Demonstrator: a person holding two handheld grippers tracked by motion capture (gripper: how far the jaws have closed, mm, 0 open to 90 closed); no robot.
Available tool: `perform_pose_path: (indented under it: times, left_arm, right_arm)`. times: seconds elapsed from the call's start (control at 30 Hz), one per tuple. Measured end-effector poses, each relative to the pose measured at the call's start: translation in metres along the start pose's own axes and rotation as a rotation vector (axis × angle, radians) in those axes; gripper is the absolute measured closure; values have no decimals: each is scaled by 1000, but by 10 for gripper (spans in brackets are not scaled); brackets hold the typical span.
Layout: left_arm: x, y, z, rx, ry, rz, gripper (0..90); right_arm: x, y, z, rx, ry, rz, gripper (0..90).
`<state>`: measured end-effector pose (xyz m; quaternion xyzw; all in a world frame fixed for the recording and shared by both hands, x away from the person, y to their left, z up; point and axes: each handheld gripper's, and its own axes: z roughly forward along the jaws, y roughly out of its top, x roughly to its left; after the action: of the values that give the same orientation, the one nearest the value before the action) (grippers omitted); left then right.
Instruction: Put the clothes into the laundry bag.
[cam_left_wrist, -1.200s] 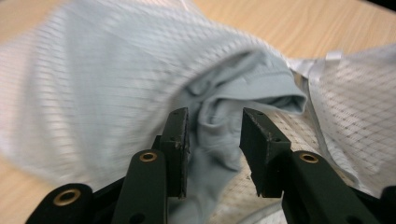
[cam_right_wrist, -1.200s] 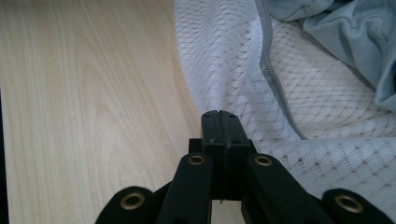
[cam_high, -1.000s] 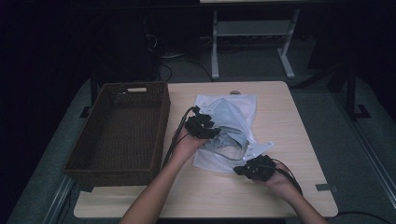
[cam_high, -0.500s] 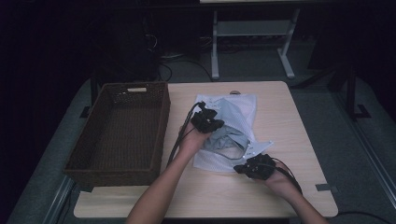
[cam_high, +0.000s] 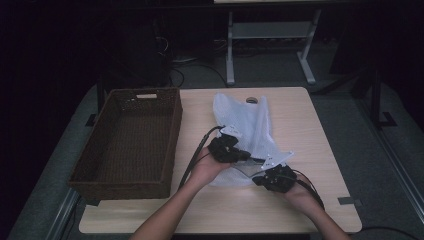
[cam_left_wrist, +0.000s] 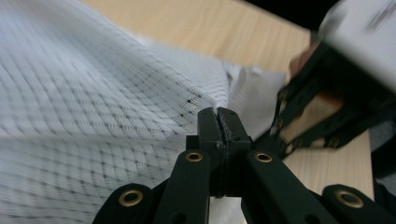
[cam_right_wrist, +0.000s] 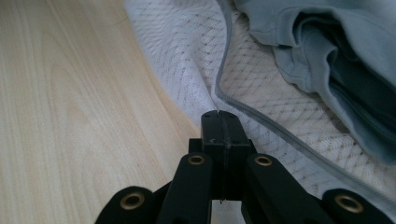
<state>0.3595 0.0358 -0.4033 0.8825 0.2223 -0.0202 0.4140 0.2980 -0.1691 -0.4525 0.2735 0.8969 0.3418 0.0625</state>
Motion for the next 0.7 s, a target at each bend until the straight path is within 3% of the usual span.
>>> perform_pose_path:
  times: [0.2,0.43,0.53,0.7]
  left_arm:
    - [9,-20,23,69,-3,-40,891]
    - [17,-30,42,127,30,-38,882]
    - [16,-30,41,126,34,-34,855]
    - [8,-30,24,77,42,-23,705]
  right_arm:
    - [-2,-2,-1,3,-3,7,900]
    - [-3,-3,-2,-4,-3,10,897]
    - [-4,-4,-2,-12,-3,10,886]
    - [-5,-6,-11,-51,-11,22,701]
